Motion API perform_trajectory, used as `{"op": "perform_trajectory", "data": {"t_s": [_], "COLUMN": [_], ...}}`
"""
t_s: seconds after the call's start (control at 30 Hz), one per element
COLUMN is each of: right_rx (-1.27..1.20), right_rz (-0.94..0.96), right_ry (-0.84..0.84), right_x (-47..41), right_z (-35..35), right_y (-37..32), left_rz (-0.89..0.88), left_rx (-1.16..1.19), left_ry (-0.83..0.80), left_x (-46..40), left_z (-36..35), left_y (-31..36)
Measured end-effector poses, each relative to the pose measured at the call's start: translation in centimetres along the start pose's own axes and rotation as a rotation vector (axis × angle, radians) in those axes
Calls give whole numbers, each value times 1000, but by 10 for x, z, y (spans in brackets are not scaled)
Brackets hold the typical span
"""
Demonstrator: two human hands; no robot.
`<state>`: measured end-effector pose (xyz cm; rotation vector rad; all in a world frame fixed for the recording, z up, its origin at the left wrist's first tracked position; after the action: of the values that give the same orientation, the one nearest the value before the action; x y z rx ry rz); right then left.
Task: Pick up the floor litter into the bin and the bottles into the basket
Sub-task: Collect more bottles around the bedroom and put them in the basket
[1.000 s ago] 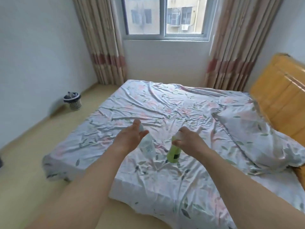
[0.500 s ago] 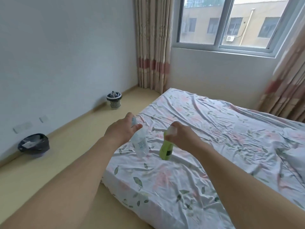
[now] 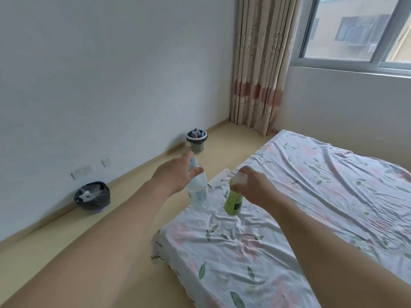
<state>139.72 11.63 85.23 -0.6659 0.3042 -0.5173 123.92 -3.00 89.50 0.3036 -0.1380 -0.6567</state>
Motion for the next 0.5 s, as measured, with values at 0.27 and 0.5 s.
{"op": "perform_trajectory", "data": {"t_s": [0.27, 0.5], "right_rx": [-16, -33], "right_rz": [107, 103], "right_ry": [-98, -78], "right_x": [-175, -320], "right_z": [-136, -240], "right_y": [-96, -189], "left_rz": [200, 202], "left_rx": [50, 116], "left_ry": [-7, 11], "left_x": [-130, -264], "left_z": [32, 95], "left_y": [-193, -346]}}
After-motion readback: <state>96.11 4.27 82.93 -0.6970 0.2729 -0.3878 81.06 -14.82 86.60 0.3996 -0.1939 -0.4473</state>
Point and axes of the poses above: each hand's wrist, its own x-axis away from the middle knuckle, its own z-axis out of the back of the hand, y = z × x, the point moved 8 cm from there along -x, towards the middle knuckle, and after that the axes turned 15 degrees about z, right-handed, at the moved point
